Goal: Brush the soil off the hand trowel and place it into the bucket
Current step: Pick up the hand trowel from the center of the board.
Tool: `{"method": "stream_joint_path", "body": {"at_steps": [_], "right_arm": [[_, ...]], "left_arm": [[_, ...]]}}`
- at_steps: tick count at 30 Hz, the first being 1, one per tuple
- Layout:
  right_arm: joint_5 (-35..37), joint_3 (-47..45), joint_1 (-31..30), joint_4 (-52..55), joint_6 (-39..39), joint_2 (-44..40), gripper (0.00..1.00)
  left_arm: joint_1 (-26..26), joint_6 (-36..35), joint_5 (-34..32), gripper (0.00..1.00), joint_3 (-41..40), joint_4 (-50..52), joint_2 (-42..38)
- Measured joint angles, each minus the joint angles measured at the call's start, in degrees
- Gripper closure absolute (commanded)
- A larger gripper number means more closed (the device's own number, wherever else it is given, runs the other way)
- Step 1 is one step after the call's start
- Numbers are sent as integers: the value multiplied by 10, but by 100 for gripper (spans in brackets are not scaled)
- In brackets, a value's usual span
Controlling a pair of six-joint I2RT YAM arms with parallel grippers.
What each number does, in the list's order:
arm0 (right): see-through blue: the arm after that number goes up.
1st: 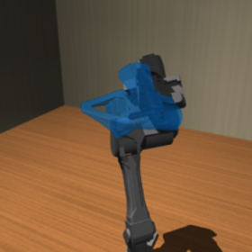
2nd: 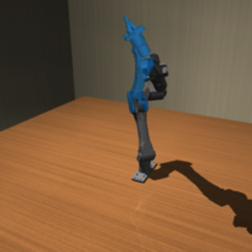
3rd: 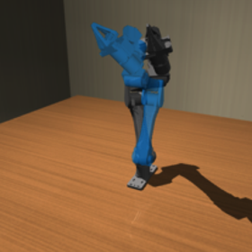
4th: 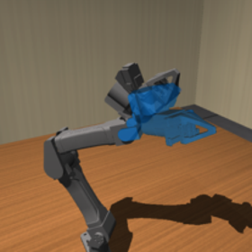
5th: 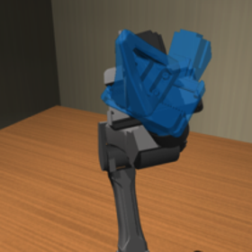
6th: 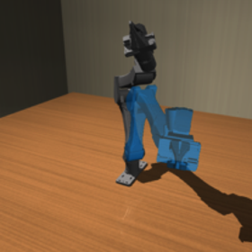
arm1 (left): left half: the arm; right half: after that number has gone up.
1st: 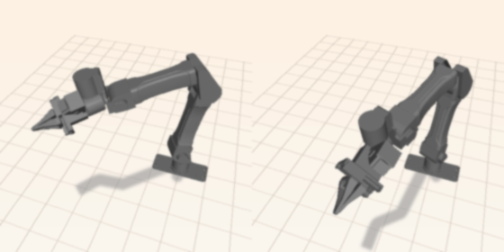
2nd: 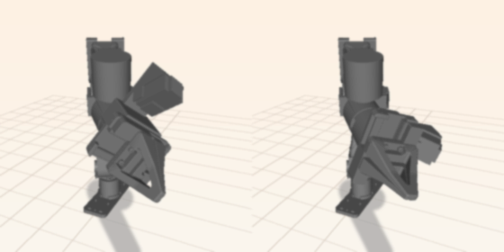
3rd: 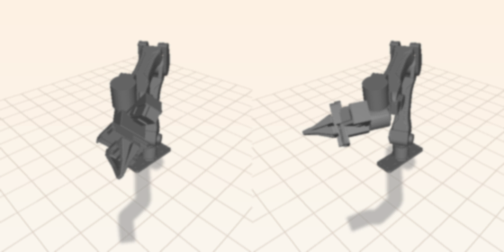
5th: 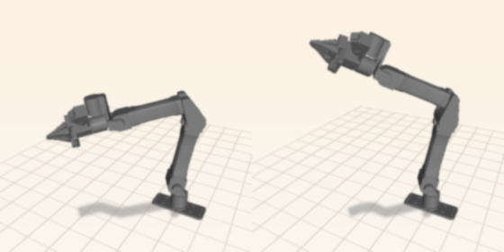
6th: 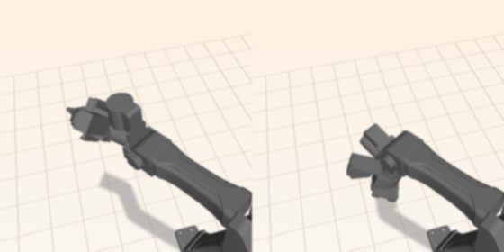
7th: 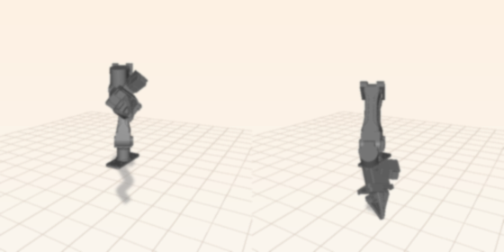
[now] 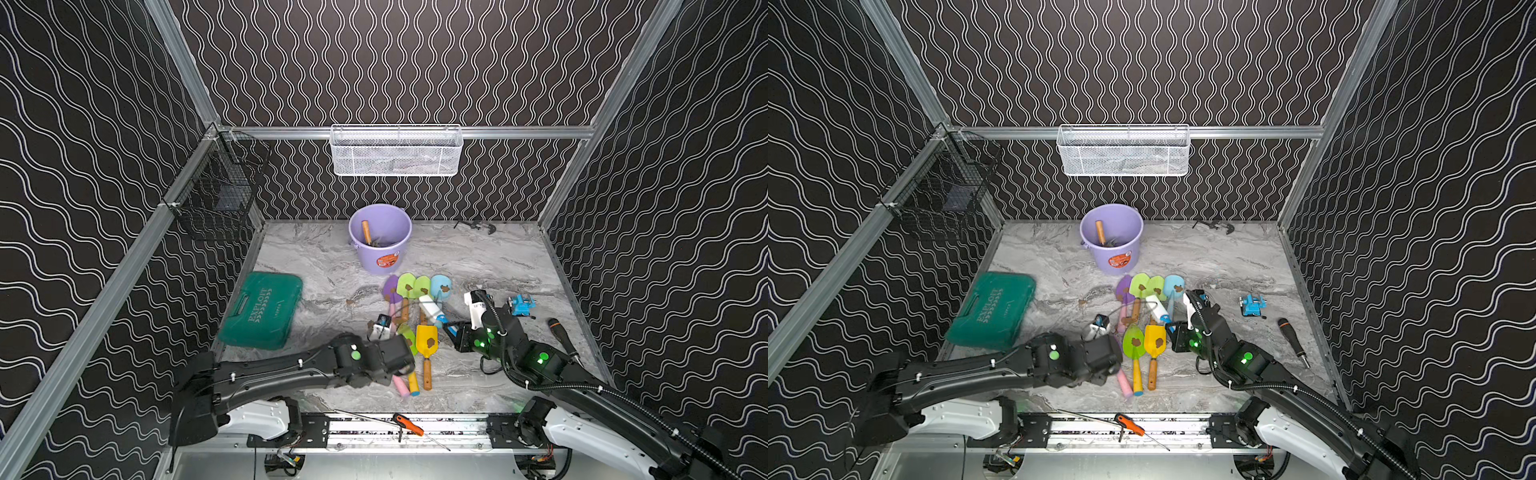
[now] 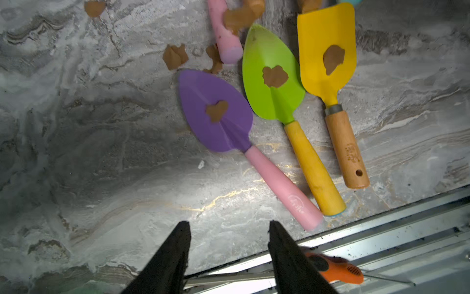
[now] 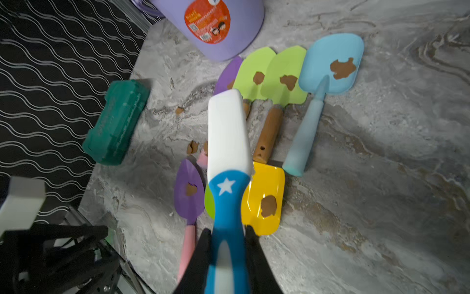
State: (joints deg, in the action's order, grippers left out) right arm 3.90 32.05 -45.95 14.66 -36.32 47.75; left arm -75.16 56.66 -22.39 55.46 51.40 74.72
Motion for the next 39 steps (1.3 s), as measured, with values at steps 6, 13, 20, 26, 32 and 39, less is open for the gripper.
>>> {"method": "stream_joint_path", "body": {"at_steps": [6, 13, 20, 26, 32, 39], "right_arm": [[33, -23, -42, 9, -19, -6, 100], [47, -60, -48, 10, -36, -24, 100], [52, -77, -51, 8, -47, -35, 100], [53, -89, -52, 8, -49, -55, 100], [57, -94, -52, 8, -48, -57, 100], [58, -94, -52, 8, -47, -61, 100]], "left_arm": [[-68, 85, -18, 46, -28, -14, 44], [-93, 140, -21, 45, -56, -42, 55], [-99, 167, -14, 41, -60, -53, 71], [-101, 182, -9, 38, -66, -66, 75], [-101, 196, -2, 38, -83, -85, 73], [-101, 198, -14, 37, -74, -96, 65]]}}
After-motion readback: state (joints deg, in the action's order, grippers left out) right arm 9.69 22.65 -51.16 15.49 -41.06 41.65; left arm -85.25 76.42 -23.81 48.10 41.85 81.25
